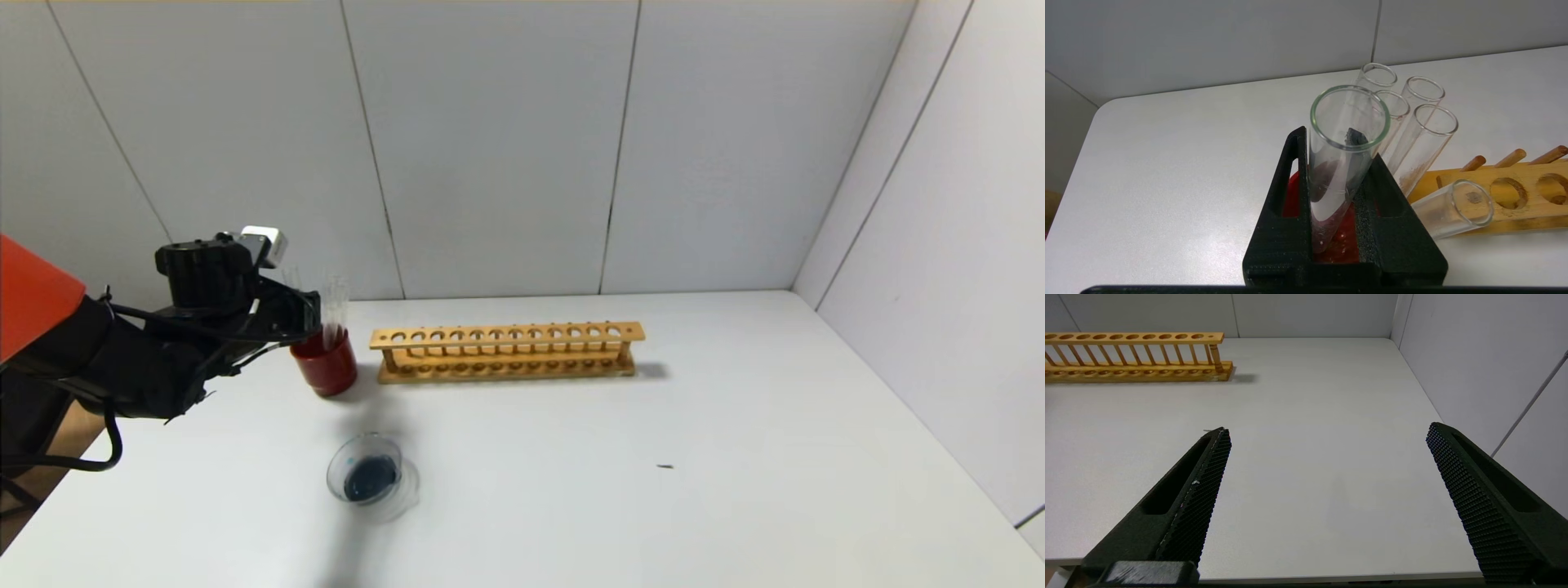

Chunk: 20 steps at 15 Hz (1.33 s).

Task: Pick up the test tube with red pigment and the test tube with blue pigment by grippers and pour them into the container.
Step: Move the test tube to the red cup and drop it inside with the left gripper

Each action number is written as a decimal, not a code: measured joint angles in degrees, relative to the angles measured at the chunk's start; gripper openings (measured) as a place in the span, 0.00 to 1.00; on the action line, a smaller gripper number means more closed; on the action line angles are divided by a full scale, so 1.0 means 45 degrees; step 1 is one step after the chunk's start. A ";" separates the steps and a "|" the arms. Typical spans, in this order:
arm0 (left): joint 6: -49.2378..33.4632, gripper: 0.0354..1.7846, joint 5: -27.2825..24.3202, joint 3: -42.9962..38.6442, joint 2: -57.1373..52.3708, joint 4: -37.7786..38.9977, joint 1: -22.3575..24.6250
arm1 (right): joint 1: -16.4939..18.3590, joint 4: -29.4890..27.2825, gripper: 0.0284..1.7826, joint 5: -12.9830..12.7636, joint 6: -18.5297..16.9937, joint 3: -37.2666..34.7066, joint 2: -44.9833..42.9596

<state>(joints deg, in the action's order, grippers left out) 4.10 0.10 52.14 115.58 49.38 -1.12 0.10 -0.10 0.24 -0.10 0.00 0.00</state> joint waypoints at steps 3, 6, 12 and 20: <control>0.0000 0.17 0.0008 0.0130 0.0084 -0.0016 0.0060 | 0.0000 0.0000 0.98 0.0000 0.0000 0.0000 0.0000; -0.0016 0.17 0.0038 0.0377 0.0176 -0.0030 0.0073 | 0.0000 0.0005 0.98 -0.0005 0.0000 0.0000 0.0000; -0.0005 0.17 0.0043 0.0479 0.0236 -0.0005 0.0060 | 0.0000 0.0005 0.98 0.0000 0.0000 0.0000 0.0000; -0.0079 0.47 0.0149 0.0455 0.0187 -0.0041 0.0016 | 0.0000 0.0000 0.98 -0.0005 0.0000 0.0000 0.0000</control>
<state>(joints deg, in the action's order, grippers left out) 3.74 0.77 54.19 116.42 49.20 -1.05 0.10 -0.10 0.22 -0.10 0.00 0.00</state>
